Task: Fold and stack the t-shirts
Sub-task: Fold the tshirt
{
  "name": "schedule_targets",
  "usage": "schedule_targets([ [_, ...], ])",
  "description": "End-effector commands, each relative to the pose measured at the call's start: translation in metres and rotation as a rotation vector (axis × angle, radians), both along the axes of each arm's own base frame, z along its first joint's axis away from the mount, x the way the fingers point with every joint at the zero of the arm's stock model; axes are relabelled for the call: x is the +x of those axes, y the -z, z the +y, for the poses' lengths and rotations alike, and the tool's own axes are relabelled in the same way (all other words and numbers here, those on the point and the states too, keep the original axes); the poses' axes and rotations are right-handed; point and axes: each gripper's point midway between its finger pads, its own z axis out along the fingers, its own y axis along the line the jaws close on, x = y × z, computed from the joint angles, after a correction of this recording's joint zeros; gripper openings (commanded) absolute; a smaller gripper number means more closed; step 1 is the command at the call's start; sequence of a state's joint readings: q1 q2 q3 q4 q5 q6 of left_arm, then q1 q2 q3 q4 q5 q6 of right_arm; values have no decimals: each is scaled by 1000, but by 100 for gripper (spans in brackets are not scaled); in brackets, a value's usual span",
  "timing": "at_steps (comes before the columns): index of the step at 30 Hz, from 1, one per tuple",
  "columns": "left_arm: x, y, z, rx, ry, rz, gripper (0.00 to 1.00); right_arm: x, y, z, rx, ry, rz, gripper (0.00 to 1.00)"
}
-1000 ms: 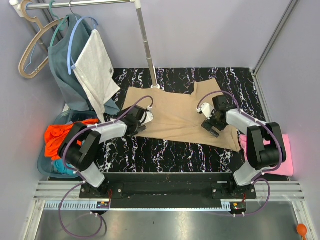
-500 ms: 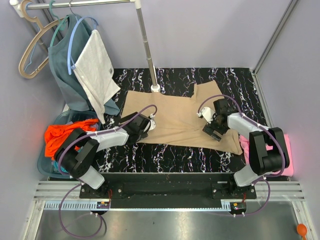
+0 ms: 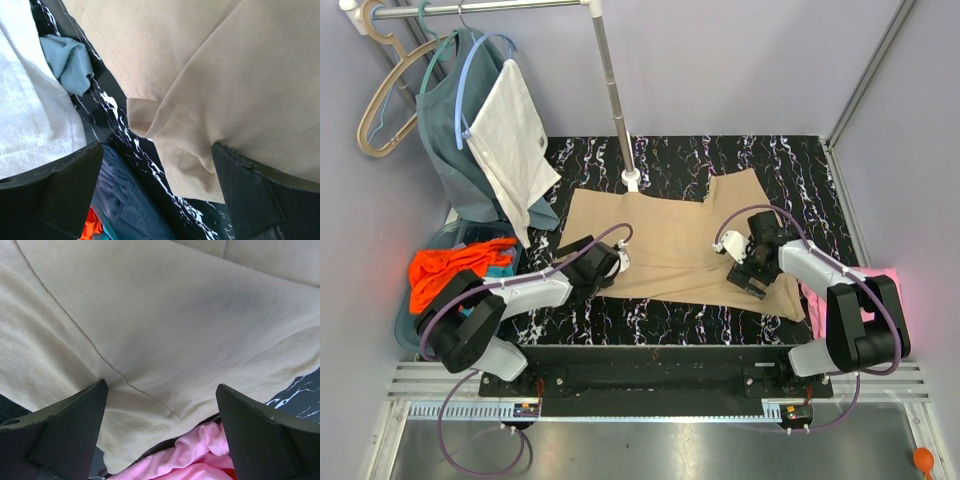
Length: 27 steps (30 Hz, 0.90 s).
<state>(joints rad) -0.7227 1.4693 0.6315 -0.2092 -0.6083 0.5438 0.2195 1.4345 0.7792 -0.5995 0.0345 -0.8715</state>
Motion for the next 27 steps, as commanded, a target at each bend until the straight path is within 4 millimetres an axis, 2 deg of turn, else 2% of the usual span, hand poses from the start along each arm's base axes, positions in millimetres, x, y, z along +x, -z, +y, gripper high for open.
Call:
schedule_targets([
  [1,-58,41,26,61,-1,235,99,-12,0,6,5,-48,14,100],
  [5,-72,44,31,81,12,258,99,-17,-1,8,-6,-67,16,100],
  [9,-76,42,32,79,20,263,99,-23,-1,12,-11,-93,22,100],
  [15,-87,44,34,93,42,330,99,-32,3,9,-33,-115,42,100],
  [27,-106,51,43,161,88,458,99,-38,5,3,-64,-124,51,100],
])
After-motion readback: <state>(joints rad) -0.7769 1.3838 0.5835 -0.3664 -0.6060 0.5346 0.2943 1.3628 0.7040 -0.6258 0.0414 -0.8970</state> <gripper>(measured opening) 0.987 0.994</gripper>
